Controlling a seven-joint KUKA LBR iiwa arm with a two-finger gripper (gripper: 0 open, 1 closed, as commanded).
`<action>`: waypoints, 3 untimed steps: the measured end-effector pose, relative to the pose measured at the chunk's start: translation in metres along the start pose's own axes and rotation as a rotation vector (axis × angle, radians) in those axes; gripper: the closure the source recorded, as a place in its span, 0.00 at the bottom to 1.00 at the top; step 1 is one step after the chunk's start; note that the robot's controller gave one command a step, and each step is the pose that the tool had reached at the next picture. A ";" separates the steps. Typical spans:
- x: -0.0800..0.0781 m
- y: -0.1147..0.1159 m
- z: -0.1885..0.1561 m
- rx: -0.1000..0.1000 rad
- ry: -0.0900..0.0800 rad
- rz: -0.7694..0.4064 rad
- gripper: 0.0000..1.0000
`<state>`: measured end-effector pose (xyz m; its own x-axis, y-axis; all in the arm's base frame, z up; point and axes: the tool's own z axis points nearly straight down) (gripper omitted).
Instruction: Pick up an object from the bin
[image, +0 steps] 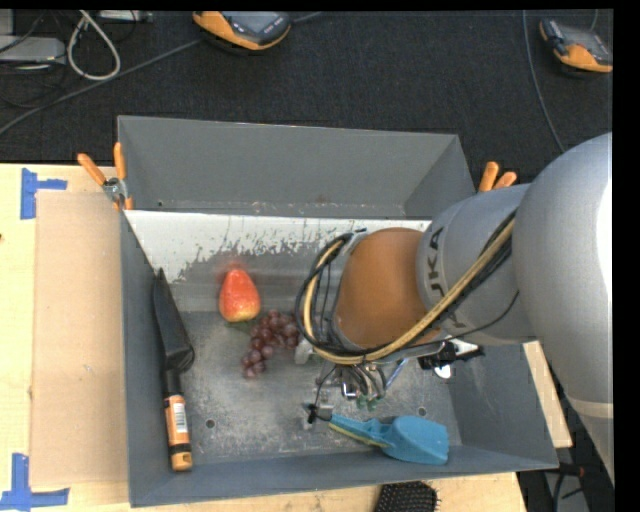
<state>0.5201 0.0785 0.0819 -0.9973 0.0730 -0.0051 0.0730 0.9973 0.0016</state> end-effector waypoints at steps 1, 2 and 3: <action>0.005 -0.038 0.006 0.000 0.011 -0.101 0.00; -0.018 -0.040 -0.001 -0.002 0.000 -0.106 0.00; 0.001 -0.063 0.002 -0.004 0.005 -0.096 0.00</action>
Offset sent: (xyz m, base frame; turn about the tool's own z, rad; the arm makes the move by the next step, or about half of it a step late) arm 0.0217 -0.0305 0.0048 -0.1110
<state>0.5146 0.0159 0.0794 -0.9997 -0.0225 -0.0002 -0.0225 0.9997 0.0057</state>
